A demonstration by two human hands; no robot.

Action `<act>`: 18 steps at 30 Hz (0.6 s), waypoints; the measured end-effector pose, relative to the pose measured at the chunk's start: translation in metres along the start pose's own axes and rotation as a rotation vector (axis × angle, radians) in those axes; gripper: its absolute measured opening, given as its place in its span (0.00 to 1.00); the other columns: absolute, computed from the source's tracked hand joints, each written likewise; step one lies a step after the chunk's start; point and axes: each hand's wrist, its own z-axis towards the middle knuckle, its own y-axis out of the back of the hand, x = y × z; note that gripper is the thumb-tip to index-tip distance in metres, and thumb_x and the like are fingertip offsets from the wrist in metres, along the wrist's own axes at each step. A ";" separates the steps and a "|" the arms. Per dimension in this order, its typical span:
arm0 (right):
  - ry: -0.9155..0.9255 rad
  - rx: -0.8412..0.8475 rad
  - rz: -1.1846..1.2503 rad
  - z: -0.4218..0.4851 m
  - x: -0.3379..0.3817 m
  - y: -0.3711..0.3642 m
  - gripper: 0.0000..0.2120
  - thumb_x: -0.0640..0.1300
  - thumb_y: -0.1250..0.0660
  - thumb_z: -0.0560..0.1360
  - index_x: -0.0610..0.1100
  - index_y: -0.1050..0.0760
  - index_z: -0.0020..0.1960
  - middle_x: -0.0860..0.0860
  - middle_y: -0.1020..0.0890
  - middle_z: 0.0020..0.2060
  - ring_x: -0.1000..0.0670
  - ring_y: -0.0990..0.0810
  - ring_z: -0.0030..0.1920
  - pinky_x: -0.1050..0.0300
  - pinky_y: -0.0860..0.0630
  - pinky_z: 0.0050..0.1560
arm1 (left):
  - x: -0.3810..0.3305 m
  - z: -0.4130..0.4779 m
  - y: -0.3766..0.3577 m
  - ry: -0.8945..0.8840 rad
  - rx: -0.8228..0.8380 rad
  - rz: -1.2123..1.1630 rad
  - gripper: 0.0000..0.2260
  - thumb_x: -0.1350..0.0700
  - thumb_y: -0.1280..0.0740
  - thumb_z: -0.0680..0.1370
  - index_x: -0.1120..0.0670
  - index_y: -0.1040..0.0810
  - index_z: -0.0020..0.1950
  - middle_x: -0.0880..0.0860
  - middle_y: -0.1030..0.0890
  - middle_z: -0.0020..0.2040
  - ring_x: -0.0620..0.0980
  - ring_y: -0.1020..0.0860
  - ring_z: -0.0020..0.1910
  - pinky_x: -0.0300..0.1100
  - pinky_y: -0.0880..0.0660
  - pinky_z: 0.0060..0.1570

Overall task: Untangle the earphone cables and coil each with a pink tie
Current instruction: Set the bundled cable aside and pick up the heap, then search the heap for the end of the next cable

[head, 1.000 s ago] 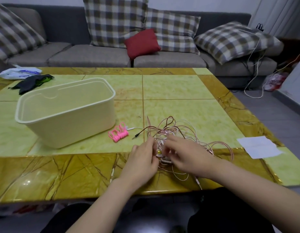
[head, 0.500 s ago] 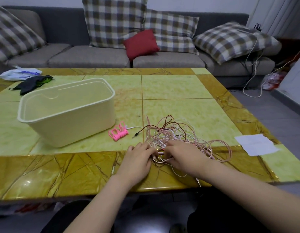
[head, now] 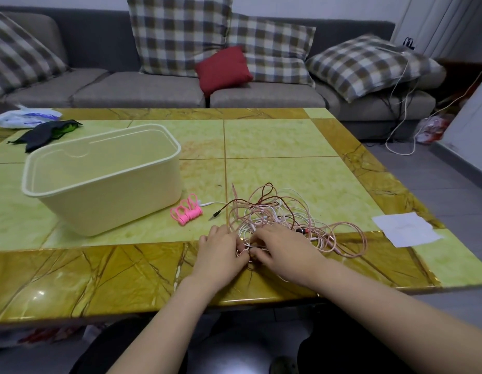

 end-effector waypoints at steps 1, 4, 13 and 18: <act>-0.008 -0.001 -0.008 0.002 0.001 0.000 0.16 0.54 0.42 0.78 0.47 0.30 0.61 0.51 0.24 0.58 0.49 0.29 0.61 0.54 0.29 0.56 | 0.002 0.000 0.001 0.000 0.006 -0.062 0.05 0.49 0.37 0.76 0.48 0.24 0.47 0.49 0.28 0.52 0.49 0.33 0.58 0.45 0.37 0.58; -0.027 -0.015 -0.015 0.006 0.004 0.002 0.18 0.53 0.40 0.77 0.47 0.33 0.64 0.50 0.23 0.58 0.47 0.27 0.59 0.53 0.29 0.53 | 0.007 0.005 0.005 0.028 0.004 -0.388 0.05 0.53 0.35 0.76 0.47 0.26 0.40 0.49 0.27 0.48 0.51 0.30 0.56 0.47 0.33 0.58; -0.068 -0.237 0.119 0.011 0.009 0.015 0.15 0.56 0.43 0.79 0.52 0.32 0.62 0.56 0.22 0.52 0.53 0.23 0.52 0.56 0.30 0.44 | 0.002 0.004 0.037 0.010 -0.177 -0.896 0.05 0.57 0.37 0.79 0.51 0.25 0.44 0.46 0.23 0.43 0.33 0.27 0.39 0.25 0.32 0.41; 0.014 -0.423 0.055 0.016 0.020 0.035 0.11 0.54 0.39 0.78 0.50 0.27 0.57 0.55 0.21 0.48 0.52 0.22 0.48 0.56 0.28 0.37 | -0.002 0.005 0.058 -0.071 -0.233 -0.895 0.05 0.56 0.35 0.78 0.51 0.24 0.42 0.45 0.22 0.39 0.35 0.26 0.38 0.28 0.31 0.42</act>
